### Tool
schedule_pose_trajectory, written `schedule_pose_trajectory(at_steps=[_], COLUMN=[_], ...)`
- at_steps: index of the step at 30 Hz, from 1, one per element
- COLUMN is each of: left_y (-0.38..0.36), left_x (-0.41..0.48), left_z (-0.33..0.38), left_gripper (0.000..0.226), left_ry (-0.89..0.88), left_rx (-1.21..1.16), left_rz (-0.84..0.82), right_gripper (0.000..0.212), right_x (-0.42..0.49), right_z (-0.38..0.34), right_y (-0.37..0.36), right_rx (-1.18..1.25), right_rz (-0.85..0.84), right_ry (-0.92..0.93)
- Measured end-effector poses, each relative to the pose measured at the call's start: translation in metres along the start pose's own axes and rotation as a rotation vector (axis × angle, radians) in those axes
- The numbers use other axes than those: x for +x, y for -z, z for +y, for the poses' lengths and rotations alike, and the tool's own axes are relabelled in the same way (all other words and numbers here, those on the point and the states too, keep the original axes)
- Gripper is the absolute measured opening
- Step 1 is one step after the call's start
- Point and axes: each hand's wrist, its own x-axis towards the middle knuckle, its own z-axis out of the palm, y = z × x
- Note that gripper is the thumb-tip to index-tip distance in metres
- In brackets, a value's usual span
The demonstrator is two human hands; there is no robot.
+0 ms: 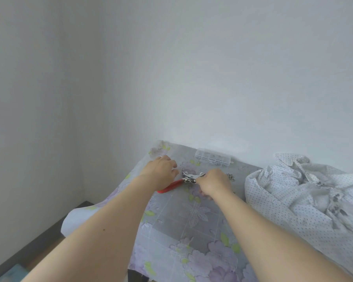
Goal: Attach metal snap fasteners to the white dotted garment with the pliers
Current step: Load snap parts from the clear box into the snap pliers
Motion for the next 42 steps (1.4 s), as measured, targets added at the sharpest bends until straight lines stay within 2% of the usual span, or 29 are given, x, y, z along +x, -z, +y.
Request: schedule_pose_trajectory(at_steps=[5,9,13,17,21,24,30,34,42], left_y=[0.008,0.021,0.036,0.044,0.049,0.051,0.052,0.05,0.044], left_x=[0.002,0.006,0.008,0.009,0.008,0.007,0.005,0.004,0.008], left_z=[0.005,0.012,0.024,0.031,0.041,0.05,0.072,0.084,0.099], left_gripper=[0.039,0.039,0.039,0.038,0.038,0.036,0.034,0.024,0.031], left_ry=[0.054,0.126,0.193,0.249,0.257,0.251,0.204,0.18,0.167], left_rx=[-0.036,-0.131,-0.231,-0.344,-0.416,-0.439,-0.467,-0.476,-0.514], left_rz=[0.103,0.236,0.331,0.37,0.389,0.384,0.352,0.33,0.305], right_gripper=[0.028,0.012,0.022,0.02,0.022,0.011,0.017,0.018,0.024], right_x=[-0.004,-0.011,-0.018,-0.024,-0.026,-0.032,-0.045,-0.047,-0.036], right_z=[-0.004,-0.014,-0.021,-0.023,-0.015,-0.009,0.006,0.019,0.039], right_y=[0.015,0.033,0.05,0.063,0.073,0.083,0.103,0.111,0.112], right_rx=[0.193,0.389,0.553,0.641,0.497,0.421,0.407,0.402,0.337], right_rz=[0.013,-0.027,-0.039,0.009,0.119,0.199,0.284,0.323,0.399], right_ry=[-0.003,-0.033,-0.021,0.07,0.208,0.255,0.236,0.22,0.245])
